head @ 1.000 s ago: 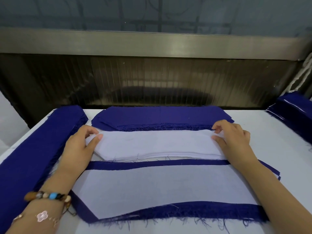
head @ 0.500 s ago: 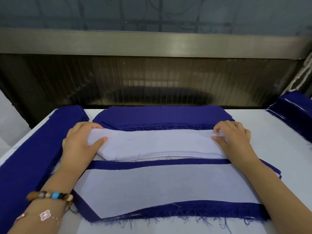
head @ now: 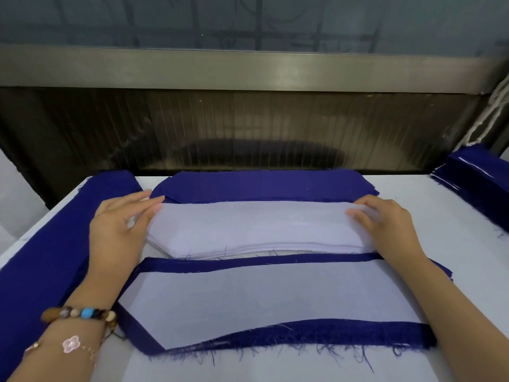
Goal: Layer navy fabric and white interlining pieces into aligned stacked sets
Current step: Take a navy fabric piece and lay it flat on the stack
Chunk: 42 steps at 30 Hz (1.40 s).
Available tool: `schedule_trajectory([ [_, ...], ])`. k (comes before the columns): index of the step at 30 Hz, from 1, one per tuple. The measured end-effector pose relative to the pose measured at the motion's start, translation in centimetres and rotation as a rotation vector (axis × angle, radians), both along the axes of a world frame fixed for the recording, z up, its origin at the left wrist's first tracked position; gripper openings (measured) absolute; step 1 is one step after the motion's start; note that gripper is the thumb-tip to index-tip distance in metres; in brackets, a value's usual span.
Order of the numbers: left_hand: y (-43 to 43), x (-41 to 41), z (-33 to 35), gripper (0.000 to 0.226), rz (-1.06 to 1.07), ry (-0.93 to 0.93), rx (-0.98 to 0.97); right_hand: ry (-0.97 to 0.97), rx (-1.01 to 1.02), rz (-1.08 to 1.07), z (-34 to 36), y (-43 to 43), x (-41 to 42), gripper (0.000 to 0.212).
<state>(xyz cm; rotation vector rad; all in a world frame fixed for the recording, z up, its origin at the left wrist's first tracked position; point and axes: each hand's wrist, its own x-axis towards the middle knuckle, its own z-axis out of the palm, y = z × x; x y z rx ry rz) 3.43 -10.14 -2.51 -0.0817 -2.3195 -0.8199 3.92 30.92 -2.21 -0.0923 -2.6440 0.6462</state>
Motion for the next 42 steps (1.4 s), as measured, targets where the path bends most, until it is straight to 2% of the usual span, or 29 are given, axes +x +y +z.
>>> schedule_trajectory([
  [3,0.2,0.4,0.6,0.016,-0.133,-0.017,0.281,0.061,-0.226,0.015,0.5,0.3,0.4,0.005],
  [7,-0.4,0.2,1.2,0.013,-0.191,-0.196,0.668,0.089,-0.438,0.033,1.5,1.2,1.0,0.008],
  [9,-0.9,0.2,1.5,0.011,-0.231,-0.294,0.821,-0.023,-0.516,0.065,1.9,2.2,1.3,0.006],
  [11,-1.4,0.3,1.8,0.009,-0.303,-0.426,0.903,-0.225,-0.622,0.124,2.0,3.3,1.7,0.015],
  [14,-2.0,0.4,1.8,0.008,-0.441,-0.605,0.89,-0.417,-0.688,0.188,2.3,4.7,2.3,0.027],
  [17,-2.6,0.5,1.9,0.012,-0.555,-0.688,0.851,-0.545,-0.713,0.24,2.9,6.1,2.8,0.032],
  [20,-3.4,0.5,1.9,0.012,-0.654,-0.759,0.72,-0.689,-0.6,0.203,3.3,7.0,3.2,0.036],
  [25,-3.7,0.8,1.5,0.039,-0.719,-0.957,0.452,-0.792,-0.453,0.171,3.6,7.0,3.8,0.028],
  [28,-3.3,1.1,1.4,0.04,-0.722,-0.978,0.392,-0.822,-0.358,0.129,3.9,6.8,3.8,0.023],
  [35,-2.4,1.2,1.7,0.046,-0.654,-0.89,0.296,-0.82,-0.305,0.065,4.5,6.6,4.1,0.04],
  [40,-3.7,1.0,1.7,0.042,-0.687,-0.919,0.4,-0.83,-0.357,0.089,5.2,7.1,5.1,0.036],
  [42,-3.7,1.1,1.6,0.046,-0.684,-0.947,0.37,-0.884,-0.334,0.106,5.5,7.0,5.4,0.034],
])
